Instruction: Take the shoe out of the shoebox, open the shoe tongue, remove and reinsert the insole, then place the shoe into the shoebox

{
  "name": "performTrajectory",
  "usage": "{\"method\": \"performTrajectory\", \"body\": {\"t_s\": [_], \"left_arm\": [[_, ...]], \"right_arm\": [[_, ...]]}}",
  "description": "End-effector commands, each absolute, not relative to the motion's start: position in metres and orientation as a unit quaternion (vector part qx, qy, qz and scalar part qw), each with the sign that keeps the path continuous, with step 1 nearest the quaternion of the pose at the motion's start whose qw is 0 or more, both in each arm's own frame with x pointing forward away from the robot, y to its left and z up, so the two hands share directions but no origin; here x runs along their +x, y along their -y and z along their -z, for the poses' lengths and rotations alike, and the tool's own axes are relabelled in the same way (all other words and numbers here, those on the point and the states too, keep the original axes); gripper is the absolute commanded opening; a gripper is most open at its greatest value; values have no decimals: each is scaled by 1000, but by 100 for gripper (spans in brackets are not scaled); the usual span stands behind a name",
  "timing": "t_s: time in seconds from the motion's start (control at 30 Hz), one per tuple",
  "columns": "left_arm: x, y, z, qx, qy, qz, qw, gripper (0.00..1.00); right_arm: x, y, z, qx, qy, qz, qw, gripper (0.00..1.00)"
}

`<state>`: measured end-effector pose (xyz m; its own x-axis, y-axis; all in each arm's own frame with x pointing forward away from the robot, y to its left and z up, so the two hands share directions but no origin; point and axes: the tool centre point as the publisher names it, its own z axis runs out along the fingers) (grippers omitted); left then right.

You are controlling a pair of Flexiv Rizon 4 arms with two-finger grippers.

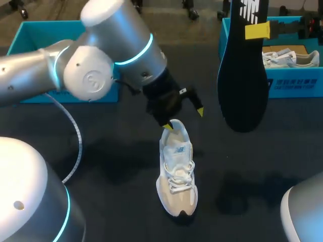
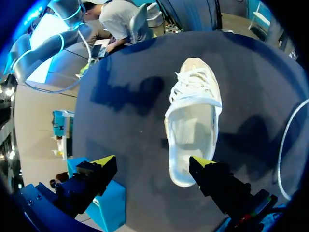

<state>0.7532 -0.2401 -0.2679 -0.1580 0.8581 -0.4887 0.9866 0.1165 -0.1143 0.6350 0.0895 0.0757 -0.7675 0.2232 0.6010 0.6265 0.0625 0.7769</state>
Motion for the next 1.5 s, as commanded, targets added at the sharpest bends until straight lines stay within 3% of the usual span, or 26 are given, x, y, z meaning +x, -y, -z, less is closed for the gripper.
{"method": "performTrajectory", "body": {"t_s": [0.03,0.17,0.5,1.13,1.5], "left_arm": [[753,235,263,602,-704,292,238,100],[761,243,239,546,-699,358,292,100],[761,243,239,546,-699,358,292,100],[771,251,195,507,-568,506,406,100],[766,236,174,473,-525,523,477,100]], "right_arm": [[638,-92,-76,-299,711,614,165,0],[638,-92,-76,-299,711,614,165,0],[638,-92,-76,-299,711,614,165,0],[638,-92,-76,-299,711,614,165,0],[711,-67,-25,-292,680,613,276,0]]}}
